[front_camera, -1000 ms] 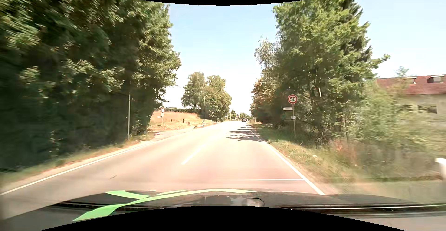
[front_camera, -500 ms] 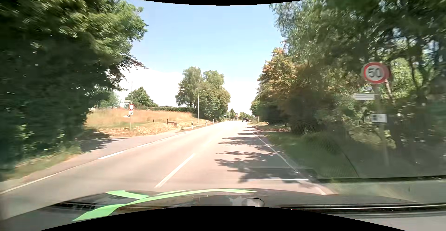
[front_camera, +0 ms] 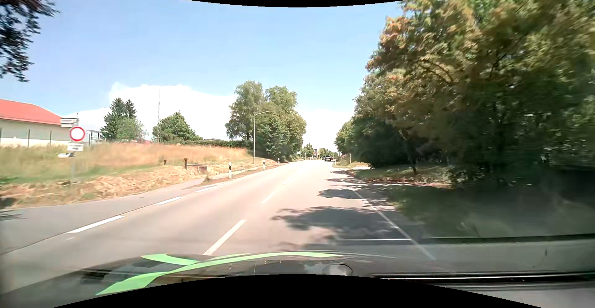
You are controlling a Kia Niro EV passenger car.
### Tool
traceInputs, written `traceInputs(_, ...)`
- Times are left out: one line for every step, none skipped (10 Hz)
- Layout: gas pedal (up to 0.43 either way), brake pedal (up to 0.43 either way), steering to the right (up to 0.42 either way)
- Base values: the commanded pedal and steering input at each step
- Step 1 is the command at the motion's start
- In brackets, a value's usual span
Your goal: Follow the waypoints while adhering to traffic rules and regulations
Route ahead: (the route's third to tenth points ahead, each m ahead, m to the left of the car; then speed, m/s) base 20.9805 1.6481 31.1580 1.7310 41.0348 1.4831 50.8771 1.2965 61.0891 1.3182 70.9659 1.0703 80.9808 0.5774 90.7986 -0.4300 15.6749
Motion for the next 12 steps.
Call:
traceInputs(0.098,0.0,0.0)
traceInputs(0.098,0.0,0.0)
traceInputs(0.087,0.0,0.0)
traceInputs(0.087,0.0,0.0)
traceInputs(0.087,0.0,0.0)
traceInputs(0.11,0.0,0.0)
traceInputs(0.157,0.0,0.0)
traceInputs(0.177,0.0,0.001)
traceInputs(0.209,0.0,0.001)
traceInputs(0.22,0.0,0.002)
traceInputs(0.22,0.0,0.004)
traceInputs(0.228,0.0,0.006)
